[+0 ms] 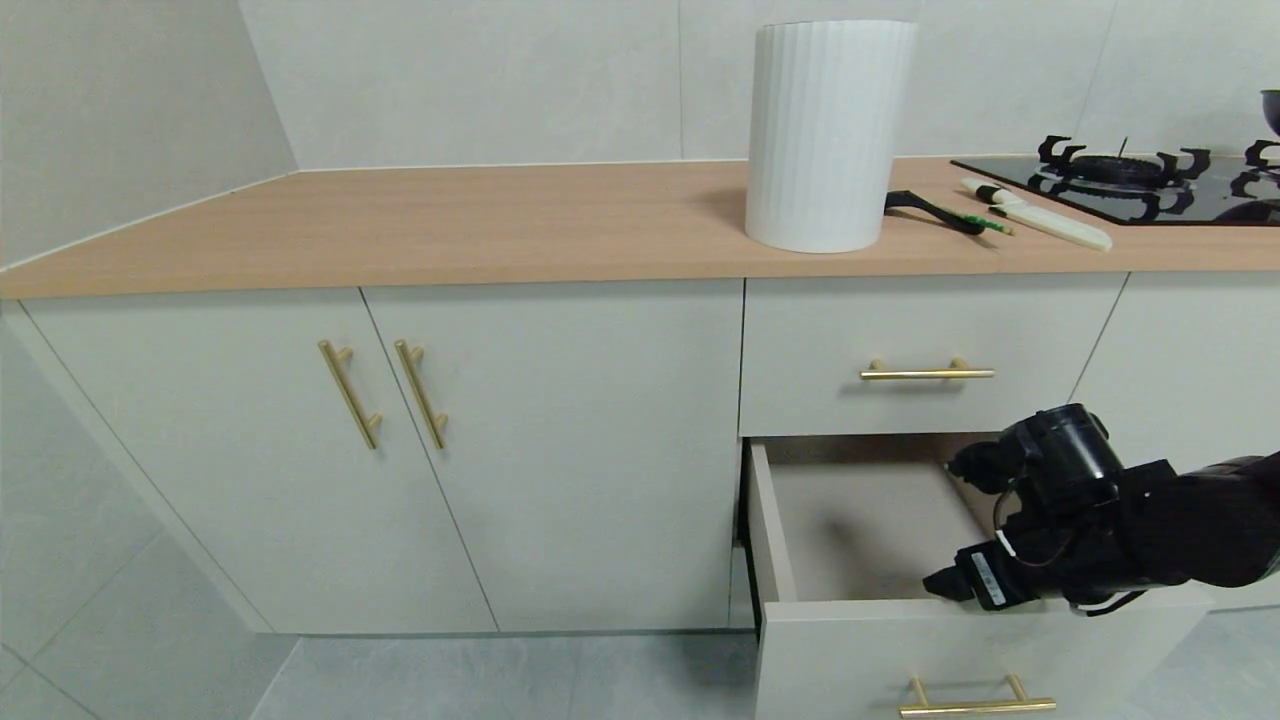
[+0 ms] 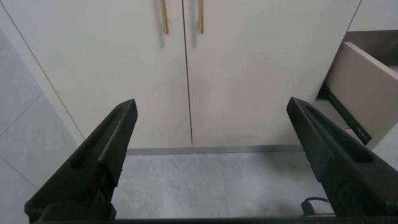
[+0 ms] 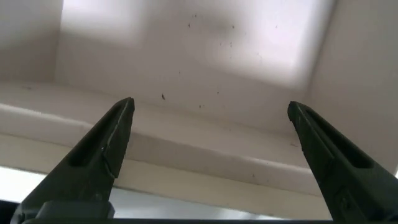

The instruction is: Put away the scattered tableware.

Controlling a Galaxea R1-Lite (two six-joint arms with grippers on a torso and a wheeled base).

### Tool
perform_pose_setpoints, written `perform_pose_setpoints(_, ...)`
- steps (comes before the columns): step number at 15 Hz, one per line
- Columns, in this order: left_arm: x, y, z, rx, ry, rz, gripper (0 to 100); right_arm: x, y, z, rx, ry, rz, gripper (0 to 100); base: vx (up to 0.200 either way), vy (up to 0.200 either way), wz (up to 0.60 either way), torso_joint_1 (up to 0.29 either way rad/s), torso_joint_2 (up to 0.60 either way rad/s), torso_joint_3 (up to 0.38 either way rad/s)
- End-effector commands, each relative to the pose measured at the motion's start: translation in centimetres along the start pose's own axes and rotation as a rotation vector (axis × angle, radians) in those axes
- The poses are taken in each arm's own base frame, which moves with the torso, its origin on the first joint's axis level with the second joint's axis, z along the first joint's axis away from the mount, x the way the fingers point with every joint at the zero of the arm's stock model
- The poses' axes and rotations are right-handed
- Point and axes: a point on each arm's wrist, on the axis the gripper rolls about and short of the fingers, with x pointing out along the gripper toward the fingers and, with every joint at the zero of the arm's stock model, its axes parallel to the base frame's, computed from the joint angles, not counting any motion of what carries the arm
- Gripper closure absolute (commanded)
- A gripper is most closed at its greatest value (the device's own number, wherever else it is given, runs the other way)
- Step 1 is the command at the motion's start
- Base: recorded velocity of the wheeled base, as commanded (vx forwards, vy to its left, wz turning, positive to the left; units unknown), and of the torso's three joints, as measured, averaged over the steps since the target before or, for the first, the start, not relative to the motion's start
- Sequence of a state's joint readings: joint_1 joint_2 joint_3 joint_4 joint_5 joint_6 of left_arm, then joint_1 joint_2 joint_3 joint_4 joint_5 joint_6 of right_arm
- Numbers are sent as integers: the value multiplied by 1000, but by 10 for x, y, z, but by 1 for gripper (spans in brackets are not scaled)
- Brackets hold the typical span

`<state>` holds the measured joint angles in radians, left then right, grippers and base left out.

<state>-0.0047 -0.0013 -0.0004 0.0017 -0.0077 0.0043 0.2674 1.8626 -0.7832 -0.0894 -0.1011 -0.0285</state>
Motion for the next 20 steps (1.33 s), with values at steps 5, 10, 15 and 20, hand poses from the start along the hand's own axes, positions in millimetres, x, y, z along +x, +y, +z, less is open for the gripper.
perform_pose_setpoints(5,0,0,0,0,2,0,0,-17,0,-6,-63,154,11,0,0,0,0,0,0,0)
perform_pose_setpoints(10,0,0,0,0,2,0,0,-30,4,-18,-164,269,35,0,0,0,0,0,0,0)
perform_pose_setpoints(15,0,0,0,0,0,0,0,-40,8,-30,-251,401,55,0,0,0,0,0,0,0)
perform_pose_setpoints(20,0,0,0,0,2,0,0,-42,10,-23,-247,376,49,0,0,0,0,0,0,0)
